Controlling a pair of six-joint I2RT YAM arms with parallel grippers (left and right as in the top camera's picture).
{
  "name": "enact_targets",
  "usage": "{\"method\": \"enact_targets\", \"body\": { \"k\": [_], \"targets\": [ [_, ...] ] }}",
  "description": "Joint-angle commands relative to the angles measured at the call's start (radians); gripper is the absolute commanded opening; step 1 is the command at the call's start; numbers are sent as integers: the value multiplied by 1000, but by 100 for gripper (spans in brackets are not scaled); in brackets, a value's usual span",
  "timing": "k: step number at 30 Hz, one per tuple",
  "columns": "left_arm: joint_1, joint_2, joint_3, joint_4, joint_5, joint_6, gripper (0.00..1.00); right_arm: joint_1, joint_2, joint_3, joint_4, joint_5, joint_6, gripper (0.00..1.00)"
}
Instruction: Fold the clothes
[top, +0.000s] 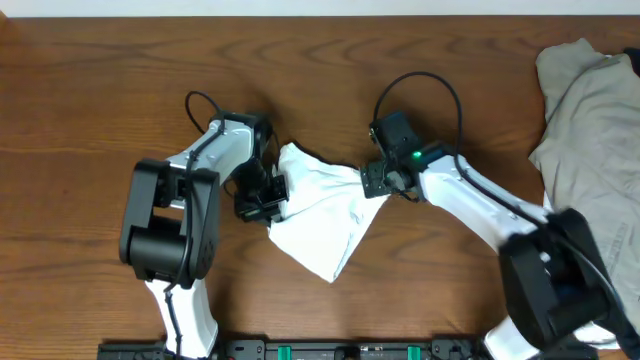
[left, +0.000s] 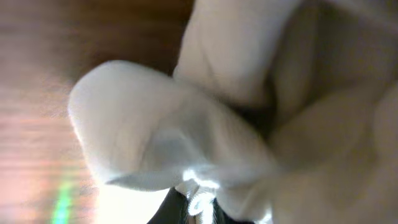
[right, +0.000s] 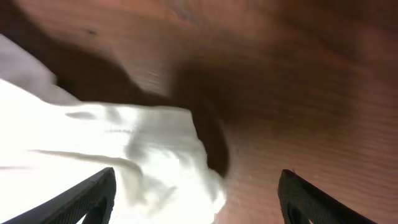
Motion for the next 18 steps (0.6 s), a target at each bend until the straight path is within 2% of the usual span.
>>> {"method": "enact_targets", "body": {
  "k": [1, 6, 10, 18],
  "targets": [
    [-3, -114, -13, -15, -55, -5, 9, 5, -149, 2, -13, -17, -42, 78],
    [-3, -275, -13, -28, -151, -6, 14, 34, -243, 2, -64, -90, -58, 76],
    [-3, -344, -13, -28, -197, -5, 24, 62, -232, 2, -104, -182, -40, 76],
    [-3, -346, -13, -89, -217, -5, 25, 158, -116, 2, -130, -238, -5, 75]
  ]
}}
